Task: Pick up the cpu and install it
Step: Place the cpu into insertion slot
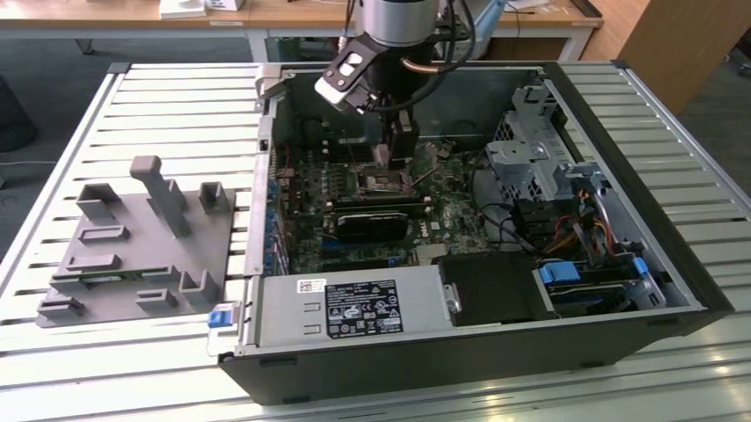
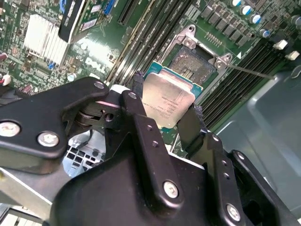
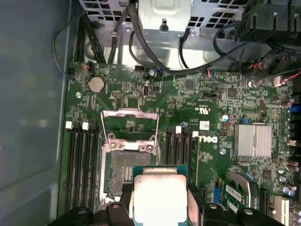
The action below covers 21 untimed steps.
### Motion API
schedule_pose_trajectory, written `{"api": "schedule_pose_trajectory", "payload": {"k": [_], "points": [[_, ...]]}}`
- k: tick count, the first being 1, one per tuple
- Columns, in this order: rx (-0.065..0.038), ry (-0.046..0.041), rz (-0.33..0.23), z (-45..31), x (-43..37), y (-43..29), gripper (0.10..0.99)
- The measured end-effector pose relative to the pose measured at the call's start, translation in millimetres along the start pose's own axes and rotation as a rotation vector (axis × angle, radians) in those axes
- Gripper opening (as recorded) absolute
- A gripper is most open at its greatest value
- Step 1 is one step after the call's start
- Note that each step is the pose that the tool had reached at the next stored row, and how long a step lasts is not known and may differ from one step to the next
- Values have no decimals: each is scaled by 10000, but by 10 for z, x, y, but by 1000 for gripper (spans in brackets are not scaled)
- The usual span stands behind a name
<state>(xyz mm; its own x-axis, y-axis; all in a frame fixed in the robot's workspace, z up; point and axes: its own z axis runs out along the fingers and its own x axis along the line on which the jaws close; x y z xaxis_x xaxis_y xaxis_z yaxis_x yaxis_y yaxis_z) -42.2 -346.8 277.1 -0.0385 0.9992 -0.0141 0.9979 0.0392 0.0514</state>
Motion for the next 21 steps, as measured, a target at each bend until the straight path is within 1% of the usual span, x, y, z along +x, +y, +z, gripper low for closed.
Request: {"api": "schedule_pose_trajectory", "payload": {"k": [2,12,16,19,21], "points": [[-1,2,1,12,1,-21,541],[0,1,-1,96,42,-25,541],[0,-1,23,153,55,-29,541],[1,-3,44,208,89,-30,541],[2,-8,170,242,105,-32,541]]}}
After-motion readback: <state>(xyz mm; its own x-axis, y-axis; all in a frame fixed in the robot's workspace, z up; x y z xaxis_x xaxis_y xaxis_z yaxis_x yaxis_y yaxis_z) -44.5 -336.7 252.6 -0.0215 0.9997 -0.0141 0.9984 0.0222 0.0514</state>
